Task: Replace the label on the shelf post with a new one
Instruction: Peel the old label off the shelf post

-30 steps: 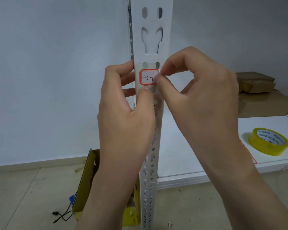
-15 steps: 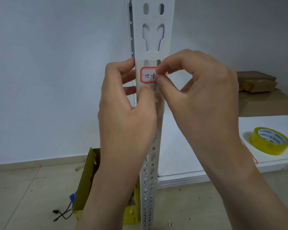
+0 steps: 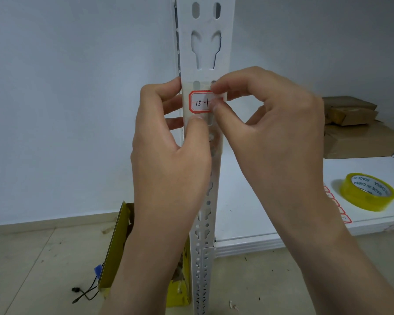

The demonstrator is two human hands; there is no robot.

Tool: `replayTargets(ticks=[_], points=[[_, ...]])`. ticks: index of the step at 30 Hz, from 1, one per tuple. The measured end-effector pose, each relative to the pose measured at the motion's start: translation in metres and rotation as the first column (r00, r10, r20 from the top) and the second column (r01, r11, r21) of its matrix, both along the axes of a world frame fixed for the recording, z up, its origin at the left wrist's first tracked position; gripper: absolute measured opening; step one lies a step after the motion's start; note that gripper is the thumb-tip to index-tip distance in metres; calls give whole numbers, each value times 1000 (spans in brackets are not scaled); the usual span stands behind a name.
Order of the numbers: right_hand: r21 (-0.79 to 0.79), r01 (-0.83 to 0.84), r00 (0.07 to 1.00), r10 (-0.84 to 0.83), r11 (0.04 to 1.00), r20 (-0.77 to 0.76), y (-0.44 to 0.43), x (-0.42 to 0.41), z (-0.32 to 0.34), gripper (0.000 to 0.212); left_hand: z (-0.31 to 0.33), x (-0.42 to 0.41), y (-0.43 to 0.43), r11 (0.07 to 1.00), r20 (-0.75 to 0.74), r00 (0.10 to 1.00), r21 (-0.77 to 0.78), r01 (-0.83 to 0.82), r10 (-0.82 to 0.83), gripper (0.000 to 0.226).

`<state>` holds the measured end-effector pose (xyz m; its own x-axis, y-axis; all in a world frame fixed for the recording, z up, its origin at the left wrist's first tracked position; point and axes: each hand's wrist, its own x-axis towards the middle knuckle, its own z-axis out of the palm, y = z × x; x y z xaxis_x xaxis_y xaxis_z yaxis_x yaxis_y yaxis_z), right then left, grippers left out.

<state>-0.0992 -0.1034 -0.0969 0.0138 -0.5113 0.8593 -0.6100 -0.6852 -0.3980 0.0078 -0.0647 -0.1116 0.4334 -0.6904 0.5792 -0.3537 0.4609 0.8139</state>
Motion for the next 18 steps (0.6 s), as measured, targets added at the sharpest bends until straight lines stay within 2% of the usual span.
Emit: replayTargets(ticks=[18], points=[[-28,-21,1000,21,999,-7,-1,1,-2,12,1,0,0,1000,5,1000,5,-3,3,33]])
